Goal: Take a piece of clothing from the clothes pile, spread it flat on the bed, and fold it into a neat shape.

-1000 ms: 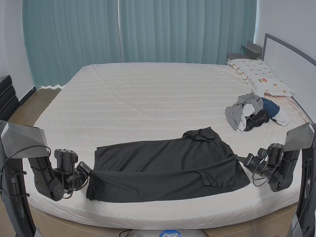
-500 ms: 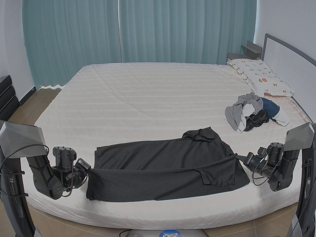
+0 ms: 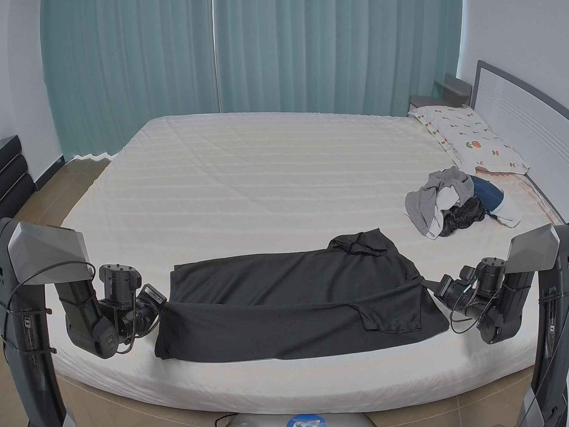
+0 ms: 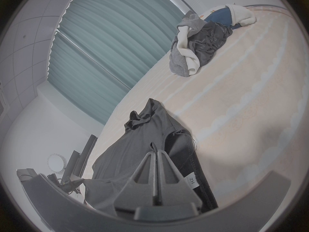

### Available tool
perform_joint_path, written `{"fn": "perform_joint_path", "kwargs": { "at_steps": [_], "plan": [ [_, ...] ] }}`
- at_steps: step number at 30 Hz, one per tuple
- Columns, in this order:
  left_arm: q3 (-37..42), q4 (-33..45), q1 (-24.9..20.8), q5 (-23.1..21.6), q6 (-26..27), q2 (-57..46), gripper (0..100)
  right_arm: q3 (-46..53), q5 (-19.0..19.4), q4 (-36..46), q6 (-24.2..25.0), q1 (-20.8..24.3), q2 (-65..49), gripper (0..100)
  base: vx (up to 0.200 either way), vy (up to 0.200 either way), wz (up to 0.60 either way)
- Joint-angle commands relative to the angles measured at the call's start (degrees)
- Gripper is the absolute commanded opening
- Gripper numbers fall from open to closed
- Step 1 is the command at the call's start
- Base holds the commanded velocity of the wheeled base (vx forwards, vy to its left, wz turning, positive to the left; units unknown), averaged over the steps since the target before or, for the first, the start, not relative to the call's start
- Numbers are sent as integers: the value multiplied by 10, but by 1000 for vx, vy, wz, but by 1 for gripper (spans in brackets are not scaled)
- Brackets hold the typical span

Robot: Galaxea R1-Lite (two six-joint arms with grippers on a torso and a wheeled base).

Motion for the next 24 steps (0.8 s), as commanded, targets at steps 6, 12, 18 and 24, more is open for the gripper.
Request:
{"fn": "perform_joint_path", "kwargs": {
  "at_steps": [6,12,18,24],
  "plan": [
    [2,0,-3,2,18,14,100,-7,0,21,-4,2,13,0,0,0,0],
    [1,0,-3,1,18,14,100,-11,-1,26,-5,3,20,100,0,0,0],
    [1,0,-2,1,18,12,100,-7,0,18,1,3,12,100,0,0,0],
    [8,-1,0,-5,15,-4,100,-4,1,17,32,2,2,100,0,0,0]
  ]
}}
